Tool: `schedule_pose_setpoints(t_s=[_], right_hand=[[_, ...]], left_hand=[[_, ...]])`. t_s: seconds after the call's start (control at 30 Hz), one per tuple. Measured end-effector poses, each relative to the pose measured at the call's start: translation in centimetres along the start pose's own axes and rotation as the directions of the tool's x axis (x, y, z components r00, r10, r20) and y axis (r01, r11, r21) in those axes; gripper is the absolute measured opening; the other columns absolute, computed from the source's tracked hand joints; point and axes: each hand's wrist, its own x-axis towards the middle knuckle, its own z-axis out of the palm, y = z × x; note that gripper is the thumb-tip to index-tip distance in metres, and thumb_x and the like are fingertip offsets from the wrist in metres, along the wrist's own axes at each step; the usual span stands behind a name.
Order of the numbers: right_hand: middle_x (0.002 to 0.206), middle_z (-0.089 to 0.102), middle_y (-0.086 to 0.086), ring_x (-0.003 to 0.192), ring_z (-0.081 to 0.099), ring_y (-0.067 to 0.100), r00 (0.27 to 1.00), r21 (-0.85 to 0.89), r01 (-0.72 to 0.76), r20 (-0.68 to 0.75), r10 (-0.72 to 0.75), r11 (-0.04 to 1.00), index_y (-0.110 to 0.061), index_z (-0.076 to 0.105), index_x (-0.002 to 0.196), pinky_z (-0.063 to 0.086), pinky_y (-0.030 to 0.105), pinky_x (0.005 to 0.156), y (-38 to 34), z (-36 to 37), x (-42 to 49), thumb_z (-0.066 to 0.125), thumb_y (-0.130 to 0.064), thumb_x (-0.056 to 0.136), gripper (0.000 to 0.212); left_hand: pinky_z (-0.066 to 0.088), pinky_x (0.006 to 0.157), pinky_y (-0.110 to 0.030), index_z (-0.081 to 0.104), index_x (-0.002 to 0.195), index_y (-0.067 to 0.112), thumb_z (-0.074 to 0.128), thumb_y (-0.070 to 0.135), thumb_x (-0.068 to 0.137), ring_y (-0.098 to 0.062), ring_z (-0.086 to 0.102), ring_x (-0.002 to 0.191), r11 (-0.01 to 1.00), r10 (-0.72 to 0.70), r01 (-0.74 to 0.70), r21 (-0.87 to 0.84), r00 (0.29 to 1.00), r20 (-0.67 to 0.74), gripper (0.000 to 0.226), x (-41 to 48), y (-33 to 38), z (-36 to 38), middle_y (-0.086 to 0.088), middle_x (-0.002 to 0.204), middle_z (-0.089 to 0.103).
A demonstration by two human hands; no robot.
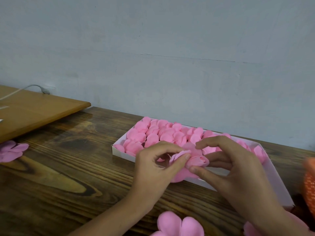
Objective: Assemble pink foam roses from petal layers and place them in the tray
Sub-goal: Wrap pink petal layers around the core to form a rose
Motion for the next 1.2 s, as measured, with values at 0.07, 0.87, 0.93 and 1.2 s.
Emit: schedule_pose_setpoints(t_s=[0.07,0.87,0.93,1.2], right_hand=[[0.098,0.074,-0.011,0.083,0.075,0.006,1.000,-0.004,0.031,-0.001,-0.031,1.000,-0.031,0.070,0.096,0.061,0.026,0.074,0.0,0.0,0.1,0.093,-0.016,0.068,0.039],[0.097,0.075,-0.014,0.085,0.076,0.009,0.997,0.127,-0.073,0.016,0.071,0.989,-0.035,0.079,0.096,0.063,0.028,0.076,0.8,-0.5,0.4,0.081,-0.042,0.067,0.030],[0.099,0.073,-0.012,0.086,0.076,0.013,0.997,0.133,-0.080,0.029,0.076,0.988,-0.035,0.080,0.094,0.064,0.031,0.077,1.0,-0.6,0.5,0.082,-0.039,0.067,0.028],[0.096,0.077,-0.009,0.084,0.078,0.013,0.990,0.200,-0.138,0.011,0.138,0.970,-0.031,0.079,0.092,0.064,0.033,0.077,1.3,-0.7,0.6,0.082,-0.046,0.063,0.032]], left_hand=[[0.060,0.074,-0.032,0.083,0.097,0.023,0.078,0.025,0.087,-0.020,0.075,0.089,1.000,-0.010,0.010,-0.022,1.000,0.019,0.011,0.2,0.1,-0.1,0.011,0.090,0.079],[0.061,0.086,-0.025,0.075,0.119,0.032,0.088,0.005,0.081,-0.019,0.077,0.102,0.989,-0.019,0.045,-0.138,0.983,0.184,0.049,1.1,0.6,-1.0,0.008,0.106,0.081],[0.062,0.087,-0.027,0.075,0.117,0.028,0.089,0.005,0.080,-0.020,0.077,0.103,0.988,-0.032,0.058,-0.146,0.985,0.170,0.045,1.0,0.5,-0.9,0.006,0.107,0.081],[0.062,0.082,-0.027,0.083,0.092,0.009,0.088,0.002,0.075,-0.021,0.079,0.093,0.974,-0.043,0.061,-0.216,0.995,0.090,0.019,1.2,0.4,-0.9,-0.004,0.094,0.082]])
